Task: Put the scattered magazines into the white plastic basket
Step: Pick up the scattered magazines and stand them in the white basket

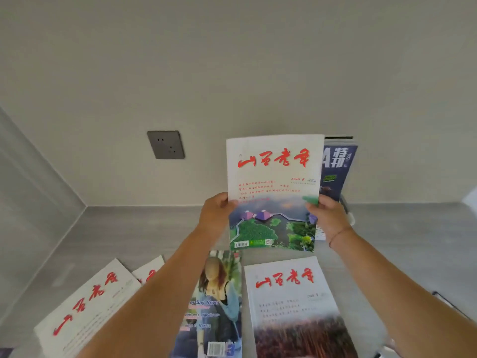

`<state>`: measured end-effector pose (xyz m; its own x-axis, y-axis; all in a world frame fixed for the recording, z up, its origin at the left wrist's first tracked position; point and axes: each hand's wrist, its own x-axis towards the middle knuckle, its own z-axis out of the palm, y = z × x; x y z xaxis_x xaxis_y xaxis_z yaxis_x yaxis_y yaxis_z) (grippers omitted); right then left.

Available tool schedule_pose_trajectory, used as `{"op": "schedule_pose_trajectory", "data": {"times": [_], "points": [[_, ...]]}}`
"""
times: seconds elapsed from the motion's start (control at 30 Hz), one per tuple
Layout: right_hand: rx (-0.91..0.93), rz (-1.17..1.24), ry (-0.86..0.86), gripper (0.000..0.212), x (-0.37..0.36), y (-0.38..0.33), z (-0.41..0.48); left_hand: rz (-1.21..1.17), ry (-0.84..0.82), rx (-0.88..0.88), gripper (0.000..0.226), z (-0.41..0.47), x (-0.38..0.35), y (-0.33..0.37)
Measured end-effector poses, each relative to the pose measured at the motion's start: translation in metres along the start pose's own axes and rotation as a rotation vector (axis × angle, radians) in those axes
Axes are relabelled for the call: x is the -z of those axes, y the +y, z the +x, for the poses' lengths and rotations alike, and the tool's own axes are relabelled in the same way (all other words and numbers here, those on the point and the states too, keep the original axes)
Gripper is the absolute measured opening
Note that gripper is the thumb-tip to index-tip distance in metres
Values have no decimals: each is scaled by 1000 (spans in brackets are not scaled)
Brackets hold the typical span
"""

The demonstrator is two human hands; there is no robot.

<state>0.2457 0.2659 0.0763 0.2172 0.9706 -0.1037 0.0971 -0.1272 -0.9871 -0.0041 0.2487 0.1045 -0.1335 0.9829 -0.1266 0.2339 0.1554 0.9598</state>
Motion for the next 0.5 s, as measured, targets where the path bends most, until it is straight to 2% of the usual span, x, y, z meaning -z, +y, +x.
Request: {"op": "schedule_pose_trajectory", "data": {"times": [0.27,0.5], "points": [[130,-194,175,18,85,-31,56,-70,88,-56,16,55,-94,54],[70,-256,146,21,100,-4,92,-20,189,28,11,77,-135,29]]}}
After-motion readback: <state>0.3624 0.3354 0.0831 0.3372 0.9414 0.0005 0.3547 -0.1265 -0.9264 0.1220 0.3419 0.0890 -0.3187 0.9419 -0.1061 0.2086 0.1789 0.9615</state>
